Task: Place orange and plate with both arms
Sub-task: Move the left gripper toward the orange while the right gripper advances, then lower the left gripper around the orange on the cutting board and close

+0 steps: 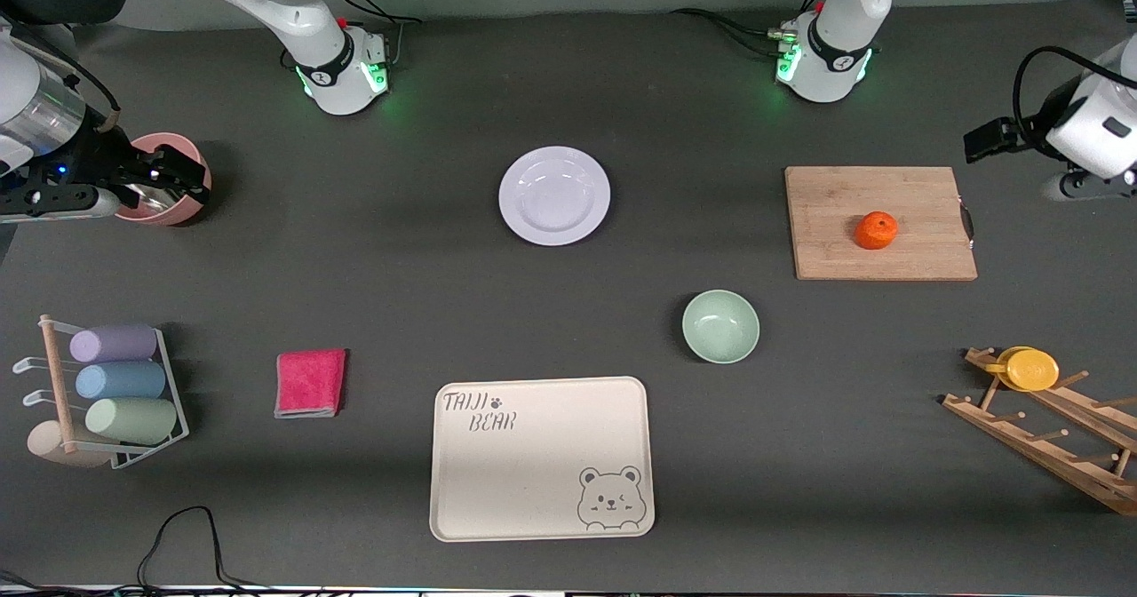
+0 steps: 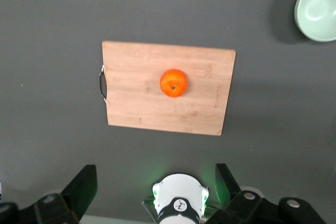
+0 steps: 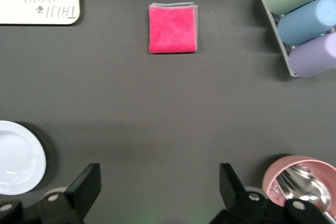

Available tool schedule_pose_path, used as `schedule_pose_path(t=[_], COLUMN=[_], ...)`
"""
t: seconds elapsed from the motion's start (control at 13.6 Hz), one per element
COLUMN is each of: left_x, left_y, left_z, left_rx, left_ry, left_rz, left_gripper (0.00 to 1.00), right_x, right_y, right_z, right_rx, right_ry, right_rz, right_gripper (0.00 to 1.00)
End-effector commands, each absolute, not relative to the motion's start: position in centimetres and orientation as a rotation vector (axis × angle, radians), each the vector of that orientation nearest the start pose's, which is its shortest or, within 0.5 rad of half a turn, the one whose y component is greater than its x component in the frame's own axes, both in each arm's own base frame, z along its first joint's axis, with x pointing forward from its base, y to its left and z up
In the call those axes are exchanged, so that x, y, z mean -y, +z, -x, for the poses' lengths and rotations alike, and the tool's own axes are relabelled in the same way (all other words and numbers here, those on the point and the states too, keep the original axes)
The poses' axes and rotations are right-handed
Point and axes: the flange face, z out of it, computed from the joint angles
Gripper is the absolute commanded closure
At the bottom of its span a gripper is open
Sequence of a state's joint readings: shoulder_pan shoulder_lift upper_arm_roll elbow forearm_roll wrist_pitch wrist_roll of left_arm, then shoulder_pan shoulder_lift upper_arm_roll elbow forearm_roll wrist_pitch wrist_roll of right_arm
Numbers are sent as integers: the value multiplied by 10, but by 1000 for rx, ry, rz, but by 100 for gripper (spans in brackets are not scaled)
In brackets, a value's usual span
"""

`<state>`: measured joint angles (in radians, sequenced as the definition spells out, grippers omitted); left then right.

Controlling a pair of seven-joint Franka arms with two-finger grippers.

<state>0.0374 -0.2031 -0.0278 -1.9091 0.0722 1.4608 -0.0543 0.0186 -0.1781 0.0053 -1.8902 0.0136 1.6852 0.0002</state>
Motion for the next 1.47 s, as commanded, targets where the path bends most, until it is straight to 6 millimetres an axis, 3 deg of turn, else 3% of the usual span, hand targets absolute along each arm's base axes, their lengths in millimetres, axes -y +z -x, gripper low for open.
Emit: schedule_pose_path(t=[0.0,0.15,0.37,0.59,0.81,0.96,1.25,1.4], left_x=[-18,-22,-25,-33,-33,-34,-33,-32], left_y=[549,522,480,424,364,331,275,256], left_z=[-412,-400,-403,-396,-408,-421,-426,-425], left_rx=[90,72,46,63,45,43,32,28], left_ry=[298,288,295,263,252,240,226,221], left_rz=[3051,3059,3067,3084,3090,3092,3097,3099], left_gripper=[0,0,0,0,0,0,0,0], right_x=[-15,-15,-18,-31,-39,-64,-73,-76], right_y=[577,572,561,523,500,491,472,458], right_z=[-500,-503,-508,-510,-508,-507,-512,-511], right_rx=[57,52,40,-24,-24,-53,-53,-28], right_ry=[12,21,20,115,128,160,197,220], right_rz=[3101,3102,3099,2937,2873,2723,2641,2576], right_gripper=[0,0,0,0,0,0,0,0])
